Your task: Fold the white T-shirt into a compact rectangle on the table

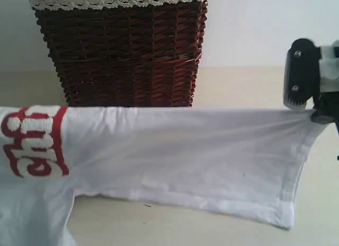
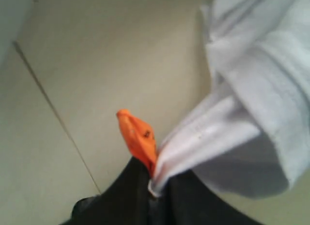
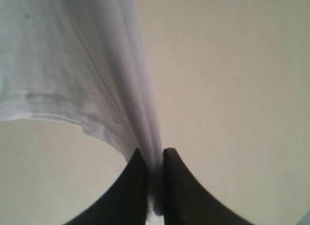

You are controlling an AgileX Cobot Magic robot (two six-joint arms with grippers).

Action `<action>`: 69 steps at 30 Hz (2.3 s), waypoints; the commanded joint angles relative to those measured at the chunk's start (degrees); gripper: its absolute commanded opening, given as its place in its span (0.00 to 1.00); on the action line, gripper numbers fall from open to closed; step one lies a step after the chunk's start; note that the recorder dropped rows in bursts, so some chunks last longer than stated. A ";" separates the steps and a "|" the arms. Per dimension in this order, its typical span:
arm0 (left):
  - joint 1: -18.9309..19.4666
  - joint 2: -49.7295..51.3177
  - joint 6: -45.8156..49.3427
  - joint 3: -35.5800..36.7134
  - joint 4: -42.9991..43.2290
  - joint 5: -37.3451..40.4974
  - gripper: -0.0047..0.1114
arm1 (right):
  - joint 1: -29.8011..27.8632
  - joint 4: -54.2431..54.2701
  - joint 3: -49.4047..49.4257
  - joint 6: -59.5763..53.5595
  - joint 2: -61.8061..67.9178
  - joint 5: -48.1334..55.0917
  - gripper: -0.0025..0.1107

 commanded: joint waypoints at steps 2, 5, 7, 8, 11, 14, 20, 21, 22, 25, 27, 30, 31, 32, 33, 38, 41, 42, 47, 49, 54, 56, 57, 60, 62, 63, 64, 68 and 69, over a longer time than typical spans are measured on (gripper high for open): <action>0.10 -12.97 -8.82 -1.90 1.39 -1.83 0.04 | -0.29 -2.25 0.17 5.39 -13.53 -0.37 0.02; 0.10 -19.30 -12.07 -1.92 1.39 -4.12 0.04 | -0.29 -2.36 0.17 8.13 -18.75 -1.11 0.02; 0.10 -23.71 -14.10 -1.92 1.24 -5.64 0.04 | -0.29 -2.36 0.17 8.36 -22.83 -1.68 0.02; 0.10 -25.69 -15.60 -2.02 1.24 -5.87 0.04 | -0.29 -2.23 0.17 8.52 -24.18 -1.68 0.02; 0.10 -30.10 -17.80 -2.02 1.24 -5.86 0.04 | -0.29 -0.85 0.17 9.60 -27.84 -1.52 0.02; 0.10 -33.26 -17.83 -3.20 1.24 -4.45 0.04 | -0.29 1.65 0.17 9.50 -30.19 -1.52 0.02; 0.10 -36.62 -18.50 -7.88 1.24 -1.57 0.04 | -0.29 3.65 0.17 9.38 -33.16 -1.52 0.02; 0.10 -37.09 -19.86 -8.87 1.24 -1.58 0.04 | -0.29 3.91 0.17 9.13 -33.80 -1.52 0.02; 0.10 -37.41 -20.85 -9.47 1.24 -1.56 0.04 | -0.29 3.91 0.17 8.81 -34.51 -1.52 0.02; 0.10 -38.56 -23.89 -10.95 1.24 0.05 0.04 | -0.29 5.04 0.17 7.92 -36.79 -1.39 0.02; 0.10 -39.24 -24.25 -11.52 1.15 2.90 0.04 | -0.29 6.53 0.17 7.92 -38.06 -1.26 0.02; 0.10 -40.39 -24.25 -11.46 0.59 7.35 0.04 | -0.29 9.54 0.17 6.93 -39.81 0.51 0.02; 0.10 -40.89 -24.25 -11.46 0.44 8.24 0.04 | -0.29 10.51 0.17 5.91 -40.45 1.51 0.02; 0.10 -41.40 -24.25 -11.46 0.02 8.64 0.04 | -0.29 11.16 0.17 5.25 -41.11 2.44 0.02; 0.10 -42.07 -24.25 -11.46 -0.38 8.63 0.04 | -0.29 11.41 0.17 4.77 -41.83 3.10 0.02; 0.10 -44.61 -24.25 -12.64 -3.19 8.13 0.04 | -0.29 11.41 0.17 4.53 -46.16 4.50 0.02; 0.10 -44.99 -24.25 -13.17 -5.78 9.30 0.04 | -0.29 11.71 0.17 4.53 -47.68 4.78 0.02; 0.10 -44.76 -24.25 -13.17 -6.74 10.48 0.04 | -0.29 12.64 0.17 4.53 -47.57 5.35 0.02; 0.10 -41.34 -24.00 -9.77 -10.52 16.40 0.04 | -0.29 14.66 1.48 4.74 -42.67 9.75 0.02; 0.10 -38.95 -23.04 -6.82 -10.86 17.16 0.04 | -0.29 14.66 3.58 4.74 -38.29 11.95 0.02; -0.10 -27.27 -18.97 6.73 -10.95 7.10 0.04 | -0.29 13.97 8.45 4.47 -14.14 7.34 0.02; -0.10 -21.01 -14.84 9.34 -10.95 0.34 0.04 | -0.29 13.71 8.24 4.47 -6.67 0.55 0.02; -0.10 -17.75 -11.66 10.07 -10.83 -4.03 0.04 | -0.29 12.85 8.23 4.47 -2.76 -5.36 0.02; -0.10 -12.22 -10.75 11.20 -10.58 -11.74 0.04 | -0.29 11.29 8.23 4.62 2.50 -14.97 0.02; -0.10 -8.15 -10.75 11.70 -10.58 -16.45 0.04 | -0.29 10.41 8.23 4.63 5.50 -21.26 0.02; -0.10 -6.01 -10.75 11.70 -10.58 -18.06 0.04 | -0.29 9.93 8.23 4.63 7.23 -24.03 0.02; -0.10 -1.82 -10.75 11.70 -10.58 -21.08 0.04 | -0.29 8.78 8.23 4.63 9.21 -28.47 0.02; -0.10 5.98 -11.01 11.70 -10.58 -27.77 0.15 | -0.29 2.29 8.23 7.27 12.66 -38.34 0.02; -0.10 8.29 -11.12 11.70 -10.58 -30.50 0.27 | -0.29 1.92 8.23 9.48 13.41 -41.81 0.02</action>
